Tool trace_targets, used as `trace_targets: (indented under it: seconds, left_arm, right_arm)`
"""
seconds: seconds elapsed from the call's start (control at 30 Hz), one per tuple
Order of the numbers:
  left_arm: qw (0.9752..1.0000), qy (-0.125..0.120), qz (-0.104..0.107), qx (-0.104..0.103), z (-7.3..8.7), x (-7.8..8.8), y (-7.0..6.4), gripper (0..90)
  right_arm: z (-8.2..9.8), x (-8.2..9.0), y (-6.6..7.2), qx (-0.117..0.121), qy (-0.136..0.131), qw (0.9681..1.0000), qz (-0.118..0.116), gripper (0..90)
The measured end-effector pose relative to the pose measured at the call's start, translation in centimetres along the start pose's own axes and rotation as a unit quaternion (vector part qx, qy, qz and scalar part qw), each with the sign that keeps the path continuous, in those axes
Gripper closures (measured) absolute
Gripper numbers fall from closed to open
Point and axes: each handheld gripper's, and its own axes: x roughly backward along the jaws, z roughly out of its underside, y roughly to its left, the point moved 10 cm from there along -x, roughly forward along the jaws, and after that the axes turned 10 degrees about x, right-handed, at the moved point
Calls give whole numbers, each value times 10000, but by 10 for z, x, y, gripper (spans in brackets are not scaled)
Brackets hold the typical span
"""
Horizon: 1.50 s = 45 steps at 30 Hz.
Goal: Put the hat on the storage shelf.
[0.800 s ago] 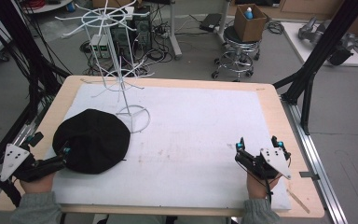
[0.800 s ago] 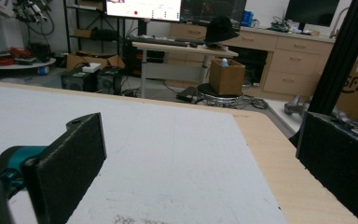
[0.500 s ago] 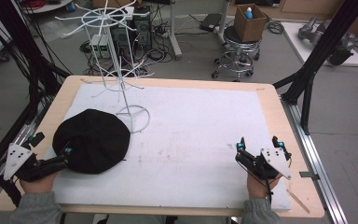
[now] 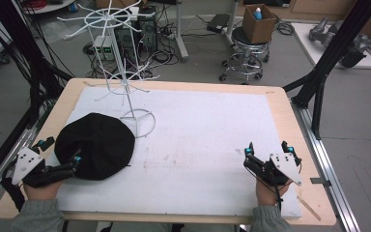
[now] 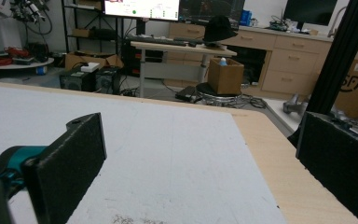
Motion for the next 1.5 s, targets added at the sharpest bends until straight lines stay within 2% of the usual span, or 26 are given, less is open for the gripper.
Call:
trace_targets:
  seconds: [0.1,0.2,0.3,0.43,0.6,0.63,0.77,0.83,0.87,0.93,1.2,1.23,1.5]
  left_arm:
    - [9997,94,126,-191,2,-1,-6,135]
    - [9994,145,122,-279,3,-3,-8,126]
    - [9990,297,164,-306,8,-6,-7,127]
    - [9983,372,86,-429,9,-8,-6,126]
    - [9978,300,163,-571,2,-15,-7,126]
    - [9973,361,201,-604,0,-21,-8,126]
    - [9962,475,296,-665,4,-25,-11,126]
    - [9962,478,306,-667,5,-26,-10,126]
    - [9966,501,324,-576,6,-27,-8,126]
    - [9967,509,326,-547,6,-28,-7,126]
    - [9957,629,499,-464,10,-35,-4,125]
    - [9956,658,537,-403,11,-36,-3,125]
    - [9943,830,506,-446,18,-39,-1,170]
  right_arm:
    - [0,0,0,1,-8,10000,-6,5]
    - [0,0,0,8,1,10000,0,5]
    - [1,0,0,28,26,10000,6,5]
    - [1,-1,0,35,27,10000,5,5]
    - [1,-1,1,60,49,10000,7,5]
    - [1,-1,1,64,49,10000,22,5]
    - [2,-1,1,80,57,9999,29,5]
    - [2,0,1,69,62,10000,31,5]
    - [2,0,0,75,59,9999,35,5]
    - [2,0,0,68,63,10000,32,5]
    - [3,2,-1,110,77,9999,69,5]
    - [2,2,-2,92,67,9999,85,5]
    - [3,4,-5,35,61,9999,125,5]
